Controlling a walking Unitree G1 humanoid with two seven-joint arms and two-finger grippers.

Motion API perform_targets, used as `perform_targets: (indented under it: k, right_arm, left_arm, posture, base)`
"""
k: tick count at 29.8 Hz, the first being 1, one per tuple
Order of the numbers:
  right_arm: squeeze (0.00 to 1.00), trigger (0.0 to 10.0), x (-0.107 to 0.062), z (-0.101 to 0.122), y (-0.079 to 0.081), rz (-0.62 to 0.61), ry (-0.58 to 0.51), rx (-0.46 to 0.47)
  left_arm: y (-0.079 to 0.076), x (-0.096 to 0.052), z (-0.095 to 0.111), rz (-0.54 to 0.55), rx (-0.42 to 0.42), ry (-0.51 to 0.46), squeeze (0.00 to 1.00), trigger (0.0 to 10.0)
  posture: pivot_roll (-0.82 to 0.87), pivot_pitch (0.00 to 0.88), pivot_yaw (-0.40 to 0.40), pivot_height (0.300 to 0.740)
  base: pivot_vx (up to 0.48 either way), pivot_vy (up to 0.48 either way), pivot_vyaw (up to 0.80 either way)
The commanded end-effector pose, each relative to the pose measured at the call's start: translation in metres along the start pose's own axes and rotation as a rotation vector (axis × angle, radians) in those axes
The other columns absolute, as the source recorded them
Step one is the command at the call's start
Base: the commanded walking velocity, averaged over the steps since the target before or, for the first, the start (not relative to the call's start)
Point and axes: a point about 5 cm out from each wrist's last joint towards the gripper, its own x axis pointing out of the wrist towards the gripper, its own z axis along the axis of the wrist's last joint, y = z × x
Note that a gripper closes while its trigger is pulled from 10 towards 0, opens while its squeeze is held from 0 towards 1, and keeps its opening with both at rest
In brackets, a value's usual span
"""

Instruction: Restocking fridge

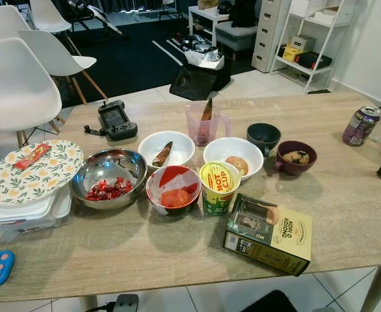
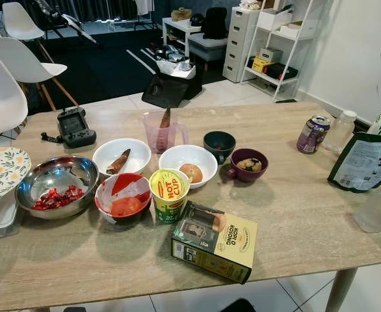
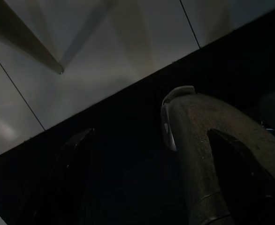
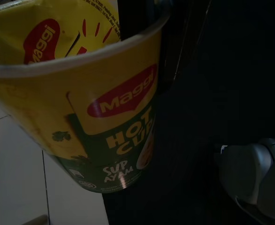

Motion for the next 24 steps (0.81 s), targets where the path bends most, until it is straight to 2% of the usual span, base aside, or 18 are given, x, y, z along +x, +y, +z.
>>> perform_targets:
  k: [1,10,24]
  right_arm:
    - [0.0,10.0,0.0002,0.0003,0.0018,0.005,-0.002,-0.02]
    - [0.0,10.0,0.0001,0.0014,0.0017,0.008,-0.002,-0.036]
    - [0.0,10.0,0.0002,0.0038,0.0032,0.01,-0.007,-0.032]
  left_arm:
    - [0.0049,-0.001,-0.0017,0.01,0.008,0.012,0.0,10.0]
    - [0.0028,-0.001,-0.0049,0.013,-0.01,0.017,0.0,10.0]
    - [0.0015,-0.0001,-0.0003,0.008,-0.007,0.007,0.0,10.0]
  posture:
    - [-0.02,0.0,-0.036,0.74]
    - [-0.01,0.0,-0.048,0.74]
    - [-0.01,0.0,-0.044,0.74]
  base:
    - [0.0,0.0,0.0]
    - [-0.102,0.0,0.0]
    - [-0.321,0.0,0.0]
